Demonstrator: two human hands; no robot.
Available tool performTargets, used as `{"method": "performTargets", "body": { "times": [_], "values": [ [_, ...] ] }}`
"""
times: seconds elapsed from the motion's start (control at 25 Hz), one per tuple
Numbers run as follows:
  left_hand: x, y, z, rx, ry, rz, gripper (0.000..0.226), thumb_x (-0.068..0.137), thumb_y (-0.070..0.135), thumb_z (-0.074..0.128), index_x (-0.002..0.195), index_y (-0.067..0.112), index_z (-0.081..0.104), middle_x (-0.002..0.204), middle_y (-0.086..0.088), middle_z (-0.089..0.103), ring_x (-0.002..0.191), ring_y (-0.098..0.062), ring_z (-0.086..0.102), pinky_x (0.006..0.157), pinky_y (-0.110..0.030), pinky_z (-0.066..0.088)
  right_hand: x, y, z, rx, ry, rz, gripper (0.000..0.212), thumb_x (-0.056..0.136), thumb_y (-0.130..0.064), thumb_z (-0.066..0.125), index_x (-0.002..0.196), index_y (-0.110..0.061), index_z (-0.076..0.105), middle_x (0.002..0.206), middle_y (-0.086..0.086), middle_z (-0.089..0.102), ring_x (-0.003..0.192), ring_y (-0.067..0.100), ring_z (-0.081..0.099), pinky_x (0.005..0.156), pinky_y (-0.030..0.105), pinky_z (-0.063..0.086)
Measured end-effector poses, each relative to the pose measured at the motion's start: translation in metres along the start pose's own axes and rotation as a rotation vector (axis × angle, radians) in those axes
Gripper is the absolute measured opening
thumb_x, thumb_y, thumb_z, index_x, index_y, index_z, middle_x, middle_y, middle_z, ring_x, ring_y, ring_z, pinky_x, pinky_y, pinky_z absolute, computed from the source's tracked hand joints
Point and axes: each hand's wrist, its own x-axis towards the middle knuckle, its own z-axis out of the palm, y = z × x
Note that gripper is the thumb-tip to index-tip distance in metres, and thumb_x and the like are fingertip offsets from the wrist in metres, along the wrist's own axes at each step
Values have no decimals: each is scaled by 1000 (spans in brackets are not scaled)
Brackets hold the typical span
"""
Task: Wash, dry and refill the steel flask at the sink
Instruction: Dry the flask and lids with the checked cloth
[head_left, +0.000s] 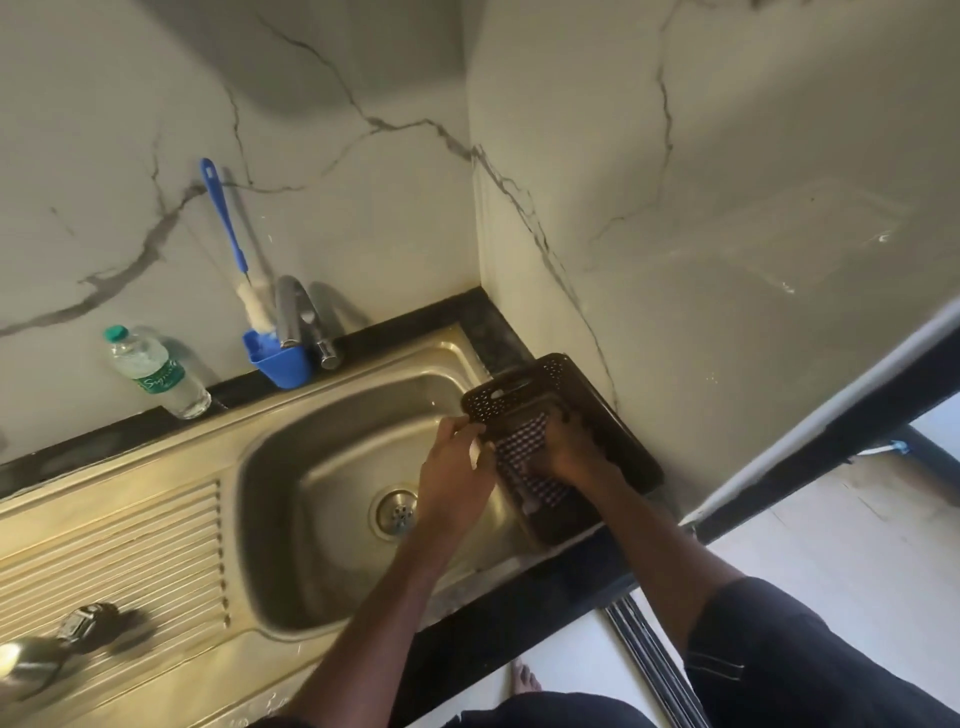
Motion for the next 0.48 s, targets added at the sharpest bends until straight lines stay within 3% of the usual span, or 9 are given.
{"method": "performTargets", "body": {
  "times": [0.08,0.2,0.28,0.36,0.48],
  "values": [
    [0,0,3,-13,13,-8,34,103,25,62,136,18,66,138,12,53,114,-13,65,99,-35,55,7,-3,0,4,32,30,113,67,-33,93,156,-16,25,150,17,42,140,41,43,112,62,40],
    [-2,3,7,-34,14,-13,33,103,25,61,135,19,66,138,13,52,114,-12,65,99,-35,55,12,-9,-2,23,52,31,53,79,-28,86,124,-15,62,121,8,69,117,31,65,96,44,55],
    [-1,2,6,-63,24,-4,31,104,27,60,134,20,66,137,13,52,115,-11,64,97,-32,54,8,-14,-11,71,77,31,31,89,-28,77,115,-14,67,112,7,71,109,28,68,88,39,55],
    [2,1,4,-94,59,-4,29,105,28,59,132,20,67,132,12,54,116,-12,61,97,-30,52,-2,-22,-29,173,86,3,32,89,-24,76,119,-14,66,111,3,70,107,26,67,84,38,53],
    [8,0,-2,-199,169,-53,25,107,34,57,124,22,69,123,14,60,118,-10,59,103,-39,51,-26,-37,-63,329,94,-126,51,82,-24,84,127,-15,62,114,-5,66,104,16,63,75,28,47]
  ]
}}
